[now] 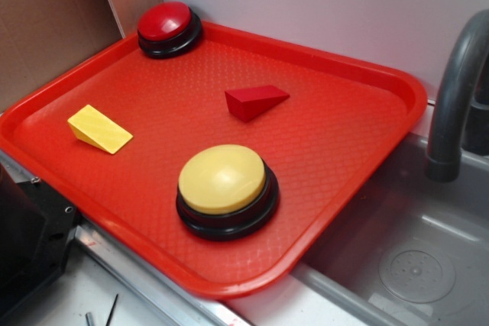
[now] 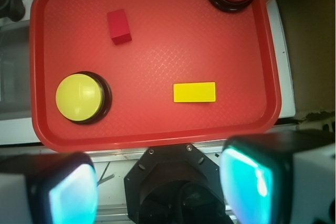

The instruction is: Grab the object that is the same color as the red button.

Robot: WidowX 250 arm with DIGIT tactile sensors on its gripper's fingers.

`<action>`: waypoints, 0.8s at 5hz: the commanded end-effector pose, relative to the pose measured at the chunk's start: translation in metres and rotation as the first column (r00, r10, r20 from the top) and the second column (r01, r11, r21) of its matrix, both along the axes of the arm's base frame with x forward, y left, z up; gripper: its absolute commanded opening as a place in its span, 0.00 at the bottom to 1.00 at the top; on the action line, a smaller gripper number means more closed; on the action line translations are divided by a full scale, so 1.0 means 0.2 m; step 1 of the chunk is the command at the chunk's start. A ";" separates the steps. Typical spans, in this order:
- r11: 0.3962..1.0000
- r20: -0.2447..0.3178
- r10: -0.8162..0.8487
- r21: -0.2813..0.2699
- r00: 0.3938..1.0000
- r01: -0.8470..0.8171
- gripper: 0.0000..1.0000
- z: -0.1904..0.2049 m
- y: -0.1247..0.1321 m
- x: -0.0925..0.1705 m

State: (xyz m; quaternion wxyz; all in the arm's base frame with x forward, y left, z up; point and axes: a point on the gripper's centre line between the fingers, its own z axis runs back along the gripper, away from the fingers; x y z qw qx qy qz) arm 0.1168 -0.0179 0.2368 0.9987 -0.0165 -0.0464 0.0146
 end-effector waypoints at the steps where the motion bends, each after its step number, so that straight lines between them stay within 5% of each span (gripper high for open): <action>1: 1.000 0.000 0.000 0.000 1.000 0.000 1.00 0.00 0.00 0.00; 2: 0.998 -0.036 0.013 0.056 0.999 -0.011 1.00 -0.14 0.01 0.25; 4: 0.998 0.049 -0.009 0.058 0.999 0.007 1.00 -0.36 -0.13 0.59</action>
